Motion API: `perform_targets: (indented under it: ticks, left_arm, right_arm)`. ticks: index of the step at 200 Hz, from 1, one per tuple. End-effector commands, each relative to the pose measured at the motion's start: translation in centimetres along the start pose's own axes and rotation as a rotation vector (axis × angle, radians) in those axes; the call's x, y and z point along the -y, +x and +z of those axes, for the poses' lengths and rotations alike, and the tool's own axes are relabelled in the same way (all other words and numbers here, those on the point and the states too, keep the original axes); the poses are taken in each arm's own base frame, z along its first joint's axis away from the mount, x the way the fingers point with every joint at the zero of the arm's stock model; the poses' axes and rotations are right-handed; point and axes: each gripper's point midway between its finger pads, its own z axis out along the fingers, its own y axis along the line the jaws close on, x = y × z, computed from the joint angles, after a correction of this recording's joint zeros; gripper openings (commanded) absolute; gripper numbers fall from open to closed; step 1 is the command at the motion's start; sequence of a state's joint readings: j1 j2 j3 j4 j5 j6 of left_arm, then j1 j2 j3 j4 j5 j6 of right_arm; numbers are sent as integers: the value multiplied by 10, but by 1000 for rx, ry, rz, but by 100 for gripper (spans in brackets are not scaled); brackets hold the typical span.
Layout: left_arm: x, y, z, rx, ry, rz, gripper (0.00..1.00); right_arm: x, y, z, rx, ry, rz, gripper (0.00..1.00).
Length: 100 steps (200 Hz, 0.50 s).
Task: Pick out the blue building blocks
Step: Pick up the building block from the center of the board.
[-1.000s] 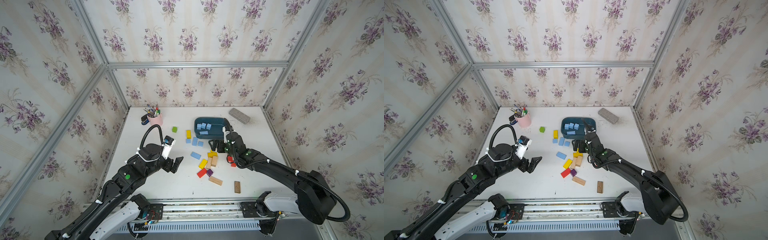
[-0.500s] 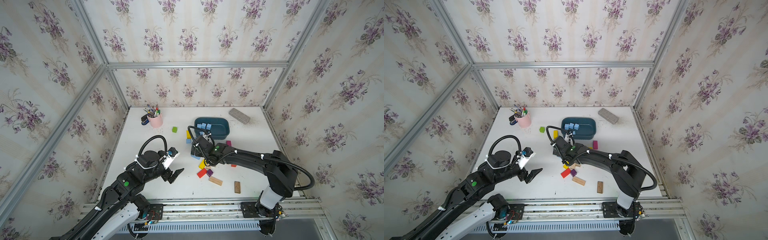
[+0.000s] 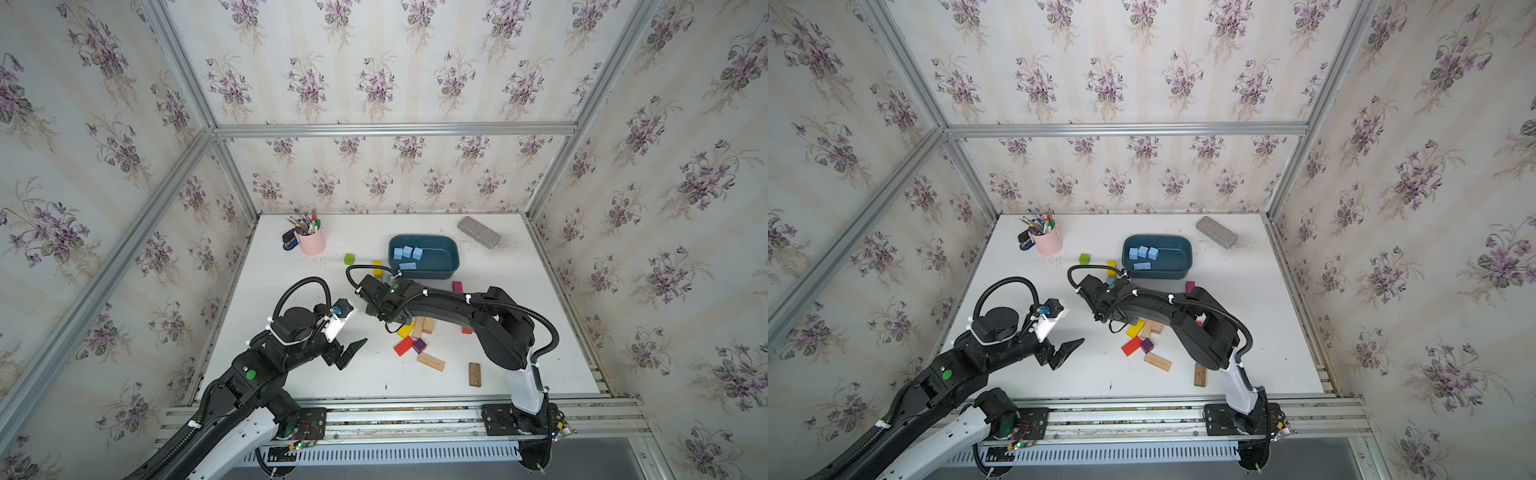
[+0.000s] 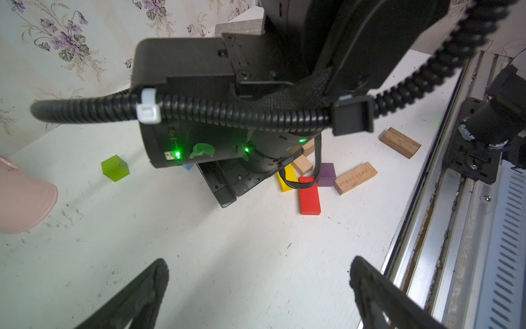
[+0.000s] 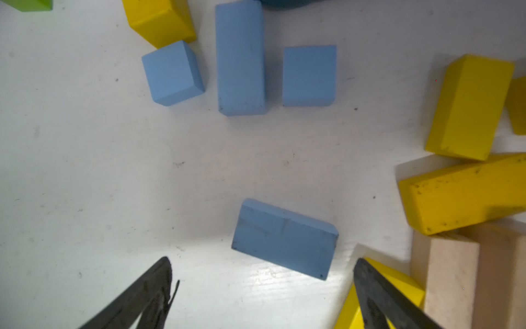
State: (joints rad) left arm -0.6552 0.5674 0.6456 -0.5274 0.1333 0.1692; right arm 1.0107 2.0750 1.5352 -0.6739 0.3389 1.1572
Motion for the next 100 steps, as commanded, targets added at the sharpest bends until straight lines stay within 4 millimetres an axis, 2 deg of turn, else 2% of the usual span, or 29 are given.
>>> perform_targets:
  ticks: [1, 27, 100]
  left_arm:
    - [1, -6, -1, 33, 7, -19, 99]
    - [0, -5, -1, 35, -3, -16, 99]
    - [1, 0, 2, 20, 6, -17, 99]
  right_arm:
    - [9, 7, 3, -28, 55, 76, 93]
    - [12, 9, 9, -36, 114, 113, 93]
    - [3, 5, 22, -45, 254, 113, 95]
